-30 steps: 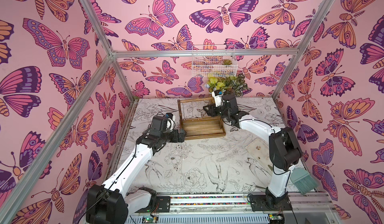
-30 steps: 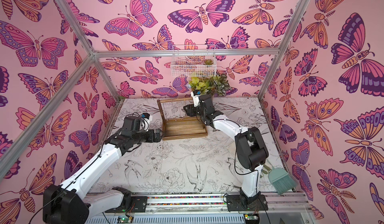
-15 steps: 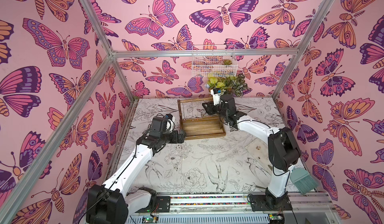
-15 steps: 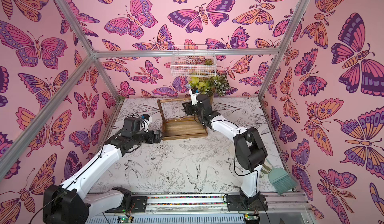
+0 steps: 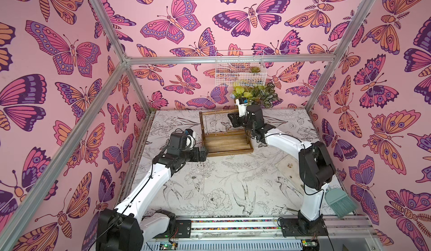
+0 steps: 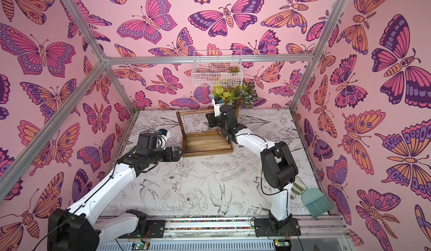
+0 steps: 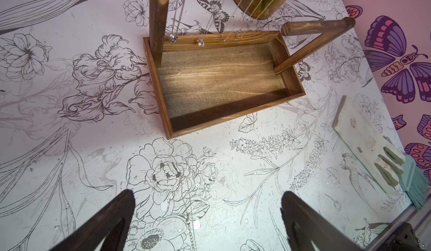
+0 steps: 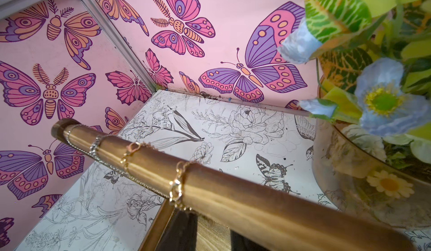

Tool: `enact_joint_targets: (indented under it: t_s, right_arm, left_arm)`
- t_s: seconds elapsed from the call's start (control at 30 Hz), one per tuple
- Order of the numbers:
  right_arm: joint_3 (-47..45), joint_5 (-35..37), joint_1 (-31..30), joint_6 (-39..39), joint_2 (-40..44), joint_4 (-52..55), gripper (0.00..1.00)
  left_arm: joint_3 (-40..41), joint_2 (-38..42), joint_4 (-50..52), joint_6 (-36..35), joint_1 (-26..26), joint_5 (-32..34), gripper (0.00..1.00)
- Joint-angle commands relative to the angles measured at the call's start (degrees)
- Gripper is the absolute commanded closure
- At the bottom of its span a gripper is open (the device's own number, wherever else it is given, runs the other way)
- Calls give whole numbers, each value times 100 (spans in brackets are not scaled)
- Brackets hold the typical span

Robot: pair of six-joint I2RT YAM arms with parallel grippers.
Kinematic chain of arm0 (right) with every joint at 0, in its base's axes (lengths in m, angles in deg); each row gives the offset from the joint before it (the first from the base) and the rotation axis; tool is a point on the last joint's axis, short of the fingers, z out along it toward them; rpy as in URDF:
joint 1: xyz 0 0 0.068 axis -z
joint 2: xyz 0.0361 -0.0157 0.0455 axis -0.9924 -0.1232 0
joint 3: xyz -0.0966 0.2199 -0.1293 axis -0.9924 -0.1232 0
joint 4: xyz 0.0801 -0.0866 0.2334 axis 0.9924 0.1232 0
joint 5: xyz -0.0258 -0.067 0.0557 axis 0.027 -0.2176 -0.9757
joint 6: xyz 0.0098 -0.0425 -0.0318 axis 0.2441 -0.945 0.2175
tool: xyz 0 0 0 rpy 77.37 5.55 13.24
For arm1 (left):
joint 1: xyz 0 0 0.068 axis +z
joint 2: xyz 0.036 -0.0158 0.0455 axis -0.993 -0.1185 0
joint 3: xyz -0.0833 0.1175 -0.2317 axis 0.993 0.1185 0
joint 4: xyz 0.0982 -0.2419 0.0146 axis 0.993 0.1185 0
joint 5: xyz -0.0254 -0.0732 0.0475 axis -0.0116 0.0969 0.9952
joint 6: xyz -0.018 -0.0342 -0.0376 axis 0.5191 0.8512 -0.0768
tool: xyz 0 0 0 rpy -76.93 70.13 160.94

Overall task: Take the necklace off the jewelry display stand
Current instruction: Take off the necklace from the stand.

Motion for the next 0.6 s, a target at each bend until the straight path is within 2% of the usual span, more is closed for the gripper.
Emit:
enact_joint_targets:
  t_s: [0.0, 0.37, 0.57]
  right_arm:
    - [188, 30, -63, 40, -15, -135, 77]
    - [62, 105, -63, -42, 166, -142, 89]
    - [-53, 233, -59, -127, 344, -32, 92]
  left_arm:
    - [100, 115, -26, -39, 48, -28, 0]
    - [152, 151, -24, -12, 57, -55, 0]
    - [170, 160, -31, 4, 60, -55, 0]
